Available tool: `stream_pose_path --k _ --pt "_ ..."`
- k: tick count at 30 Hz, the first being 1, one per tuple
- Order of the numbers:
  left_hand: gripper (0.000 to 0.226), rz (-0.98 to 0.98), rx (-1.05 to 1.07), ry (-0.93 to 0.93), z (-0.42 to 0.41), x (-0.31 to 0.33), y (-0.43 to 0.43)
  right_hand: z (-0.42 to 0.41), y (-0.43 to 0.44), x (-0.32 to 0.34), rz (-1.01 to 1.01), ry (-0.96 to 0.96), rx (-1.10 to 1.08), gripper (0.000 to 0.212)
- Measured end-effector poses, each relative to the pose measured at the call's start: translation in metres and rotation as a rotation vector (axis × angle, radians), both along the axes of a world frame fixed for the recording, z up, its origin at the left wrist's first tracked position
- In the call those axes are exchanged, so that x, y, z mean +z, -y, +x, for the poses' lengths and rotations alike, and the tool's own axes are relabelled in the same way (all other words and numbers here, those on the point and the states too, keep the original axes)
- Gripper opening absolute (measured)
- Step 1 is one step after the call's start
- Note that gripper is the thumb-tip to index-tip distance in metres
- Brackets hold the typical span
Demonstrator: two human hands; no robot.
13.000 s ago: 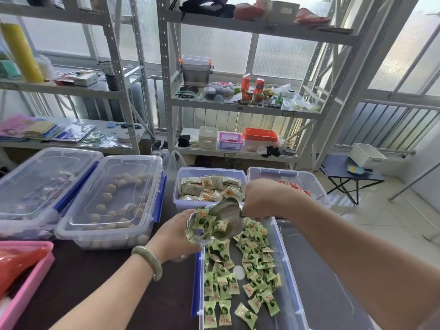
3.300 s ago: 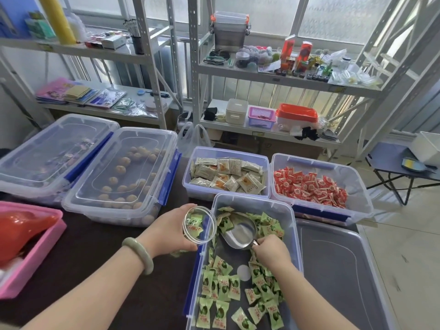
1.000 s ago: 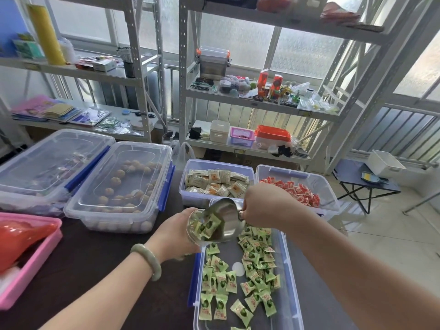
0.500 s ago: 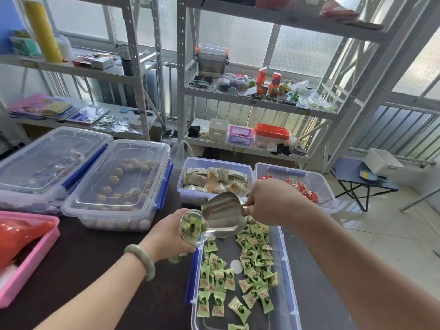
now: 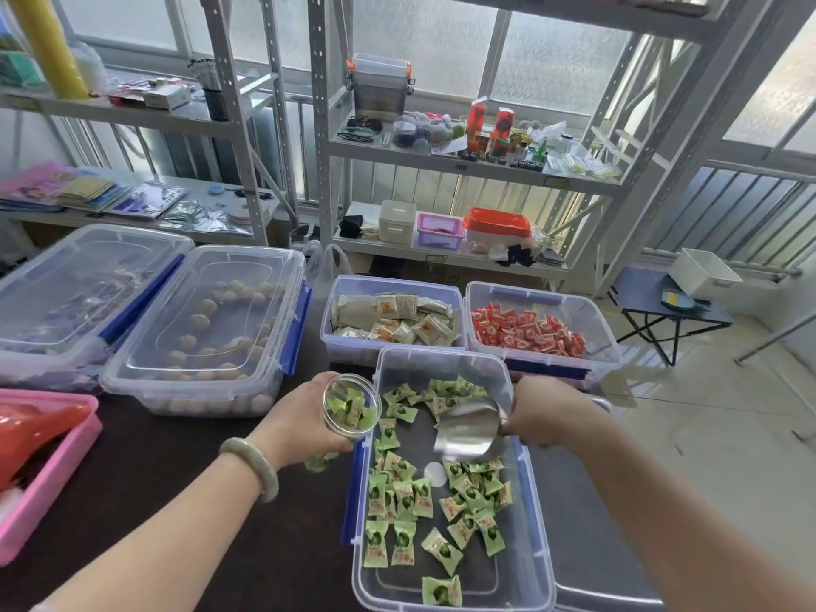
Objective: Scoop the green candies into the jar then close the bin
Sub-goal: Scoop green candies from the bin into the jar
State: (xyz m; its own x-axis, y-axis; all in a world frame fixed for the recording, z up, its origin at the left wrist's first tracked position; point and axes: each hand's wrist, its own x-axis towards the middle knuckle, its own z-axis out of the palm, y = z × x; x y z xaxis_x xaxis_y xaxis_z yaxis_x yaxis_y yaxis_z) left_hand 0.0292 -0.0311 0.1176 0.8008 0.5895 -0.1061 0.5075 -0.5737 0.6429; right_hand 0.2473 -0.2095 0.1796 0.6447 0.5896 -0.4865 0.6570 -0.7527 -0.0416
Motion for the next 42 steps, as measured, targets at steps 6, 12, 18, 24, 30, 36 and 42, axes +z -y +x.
stream_pose_path --k 6,12,18,24,30,36,42 --pt "0.085 -0.003 -0.043 -0.021 0.001 -0.009 -0.006 -0.011 0.017 -0.030 -0.212 -0.047 0.045 0.033" --pt "0.090 -0.013 -0.065 -0.028 0.004 -0.017 -0.010 -0.020 0.024 -0.060 -0.223 -0.125 0.026 0.033" --pt "0.087 -0.038 -0.076 -0.043 0.006 -0.024 -0.018 -0.027 0.031 -0.080 -0.103 -0.233 -0.073 0.026" --pt "0.089 -0.025 -0.077 -0.047 0.010 -0.024 -0.020 -0.042 0.032 -0.107 0.073 -0.351 -0.247 0.021" --pt "0.090 -0.022 -0.080 -0.059 0.013 -0.023 -0.021 -0.058 0.024 -0.136 0.331 -0.612 -0.640 0.023" --pt "0.088 -0.015 -0.082 -0.075 0.016 -0.019 -0.021 -0.063 -0.012 -0.169 0.451 -0.648 -0.747 0.027" --pt "0.087 -0.022 -0.059 -0.093 0.023 -0.012 -0.021 -0.040 -0.040 -0.217 0.454 -0.570 -0.723 0.034"
